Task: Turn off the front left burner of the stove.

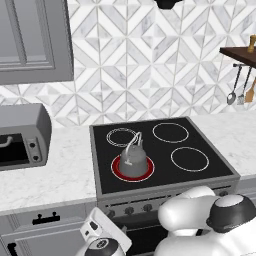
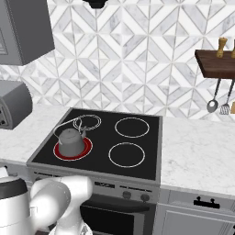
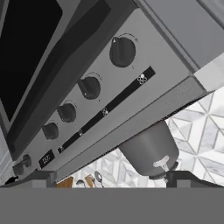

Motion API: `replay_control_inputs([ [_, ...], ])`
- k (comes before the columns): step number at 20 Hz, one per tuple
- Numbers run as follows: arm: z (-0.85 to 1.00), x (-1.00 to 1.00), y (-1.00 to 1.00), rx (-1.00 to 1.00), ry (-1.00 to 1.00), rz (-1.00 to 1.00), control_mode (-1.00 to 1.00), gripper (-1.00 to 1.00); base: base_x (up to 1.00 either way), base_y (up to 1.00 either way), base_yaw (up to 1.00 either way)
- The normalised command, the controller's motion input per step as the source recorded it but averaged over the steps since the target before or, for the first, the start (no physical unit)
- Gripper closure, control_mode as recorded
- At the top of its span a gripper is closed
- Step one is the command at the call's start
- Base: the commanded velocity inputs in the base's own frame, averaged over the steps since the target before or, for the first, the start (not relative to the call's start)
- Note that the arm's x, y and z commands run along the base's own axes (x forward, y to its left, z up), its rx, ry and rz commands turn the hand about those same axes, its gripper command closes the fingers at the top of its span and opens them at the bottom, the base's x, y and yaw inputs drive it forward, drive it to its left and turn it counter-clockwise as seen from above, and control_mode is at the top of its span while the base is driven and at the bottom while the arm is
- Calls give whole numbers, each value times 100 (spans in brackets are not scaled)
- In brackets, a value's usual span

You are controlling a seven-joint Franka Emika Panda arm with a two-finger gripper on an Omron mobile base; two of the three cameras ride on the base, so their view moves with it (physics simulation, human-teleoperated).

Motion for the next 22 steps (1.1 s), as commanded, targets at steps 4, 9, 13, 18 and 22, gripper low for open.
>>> replay_control_inputs([
  [4,9,-14,0,-4,0,1,-100,-100,0,0,0],
  [9,16,-9,0,-1,0,0,-100,-100,0,0,0],
  [13,30,0,-2,0,3,0,-100,-100,0,0,0],
  [18,7,0,-21,0,2,0,-100,-100,0,0,0],
  [22,0,3,-32,0,0,0,-100,-100,0,0,0],
])
